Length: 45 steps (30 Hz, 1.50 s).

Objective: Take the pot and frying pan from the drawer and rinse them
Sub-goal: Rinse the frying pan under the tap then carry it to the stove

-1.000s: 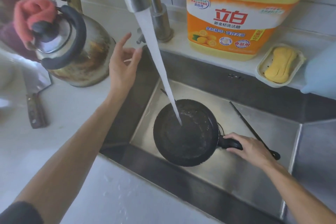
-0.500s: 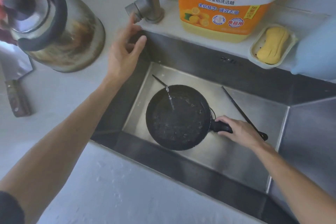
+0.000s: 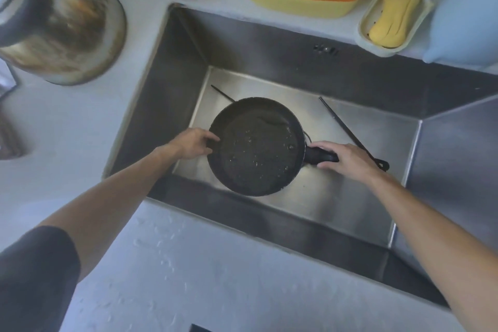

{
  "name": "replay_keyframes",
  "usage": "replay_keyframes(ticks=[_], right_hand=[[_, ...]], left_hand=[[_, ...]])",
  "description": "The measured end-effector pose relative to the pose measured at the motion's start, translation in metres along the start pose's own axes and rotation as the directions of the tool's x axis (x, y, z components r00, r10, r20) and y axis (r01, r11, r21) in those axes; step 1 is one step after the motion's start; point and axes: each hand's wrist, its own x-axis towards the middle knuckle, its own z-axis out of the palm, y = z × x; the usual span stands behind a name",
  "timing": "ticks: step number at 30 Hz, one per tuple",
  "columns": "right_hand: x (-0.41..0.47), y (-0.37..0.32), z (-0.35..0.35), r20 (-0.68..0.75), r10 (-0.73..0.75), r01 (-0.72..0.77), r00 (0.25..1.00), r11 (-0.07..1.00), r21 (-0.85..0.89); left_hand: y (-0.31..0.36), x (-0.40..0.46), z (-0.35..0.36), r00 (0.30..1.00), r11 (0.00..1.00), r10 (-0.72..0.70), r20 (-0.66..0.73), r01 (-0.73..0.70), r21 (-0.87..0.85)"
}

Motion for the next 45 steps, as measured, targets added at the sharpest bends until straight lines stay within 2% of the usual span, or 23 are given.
replay_keyframes(ticks=[4, 7, 10, 12, 16, 19, 21, 23, 28, 30, 32, 34, 35, 37, 39, 41, 42, 45], right_hand=[[-0.013, -0.003, -0.001, -0.170, -0.003, 0.001, 0.985, 1.000, -0.008], [-0.033, -0.009, -0.008, -0.417, -0.139, 0.090, 0.898, 0.987, -0.135], [-0.055, -0.017, -0.018, -0.607, -0.247, 0.106, 0.755, 0.960, -0.260], [-0.068, -0.021, -0.024, -0.700, -0.298, 0.068, 0.649, 0.939, -0.337], [-0.094, -0.026, -0.040, -0.794, -0.416, -0.004, 0.444, 0.885, -0.466], [-0.117, -0.030, -0.058, -0.795, -0.539, -0.074, 0.279, 0.813, -0.577], [-0.131, -0.034, -0.071, -0.779, -0.594, -0.116, 0.198, 0.775, -0.621], [-0.147, -0.039, -0.085, -0.769, -0.621, -0.151, 0.154, 0.754, -0.639], [-0.203, -0.057, -0.124, -0.731, -0.661, -0.165, 0.169, 0.712, -0.682], [-0.222, -0.064, -0.141, -0.743, -0.648, -0.148, 0.167, 0.729, -0.668], [-0.238, -0.069, -0.157, -0.761, -0.614, -0.107, 0.208, 0.759, -0.642], [-0.254, -0.072, -0.171, -0.777, -0.554, -0.038, 0.300, 0.807, -0.590], [-0.262, -0.073, -0.177, -0.781, -0.506, -0.004, 0.365, 0.838, -0.545], [-0.279, -0.080, -0.187, -0.761, -0.383, 0.025, 0.523, 0.899, -0.436], [-0.300, -0.085, -0.192, -0.696, -0.255, -0.030, 0.672, 0.929, -0.369], [-0.326, -0.089, -0.194, -0.618, -0.094, -0.115, 0.780, 0.951, -0.289], [-0.340, -0.089, -0.192, -0.595, -0.022, -0.149, 0.803, 0.960, -0.236], [-0.389, -0.100, -0.192, -0.600, 0.127, -0.265, 0.790, 0.953, -0.148]], left_hand=[[0.005, -0.002, 0.004, 0.988, 0.999, 0.045, -0.151, -0.044, 0.010], [0.002, -0.005, -0.006, 0.910, 0.969, 0.238, -0.339, -0.199, 0.145], [-0.005, -0.006, -0.012, 0.743, 0.875, 0.476, -0.470, -0.352, 0.332], [-0.003, -0.012, -0.017, 0.622, 0.825, 0.563, -0.544, -0.385, 0.413], [0.020, -0.039, -0.031, 0.270, 0.742, 0.663, -0.698, -0.365, 0.563], [0.041, -0.065, -0.047, 0.054, 0.664, 0.729, -0.682, -0.296, 0.686], [0.055, -0.084, -0.058, -0.032, 0.630, 0.748, -0.663, -0.279, 0.725], [0.068, -0.103, -0.068, -0.084, 0.603, 0.765, -0.639, -0.256, 0.755], [0.104, -0.153, -0.094, -0.158, 0.578, 0.777, -0.609, -0.204, 0.790], [0.121, -0.172, -0.104, -0.149, 0.588, 0.772, -0.618, -0.202, 0.783], [0.138, -0.191, -0.112, -0.054, 0.653, 0.725, -0.687, -0.264, 0.710], [0.154, -0.209, -0.115, 0.138, 0.773, 0.583, -0.801, -0.398, 0.494], [0.160, -0.216, -0.114, 0.270, 0.830, 0.488, -0.830, -0.437, 0.346], [0.171, -0.225, -0.114, 0.523, 0.892, 0.329, -0.786, -0.445, 0.078], [0.177, -0.229, -0.117, 0.671, 0.885, 0.278, -0.688, -0.456, -0.088], [0.186, -0.236, -0.122, 0.724, 0.861, 0.318, -0.612, -0.490, -0.132], [0.192, -0.238, -0.124, 0.734, 0.851, 0.351, -0.582, -0.509, -0.130], [0.224, -0.246, -0.134, 0.740, 0.802, 0.463, -0.488, -0.584, -0.124]])
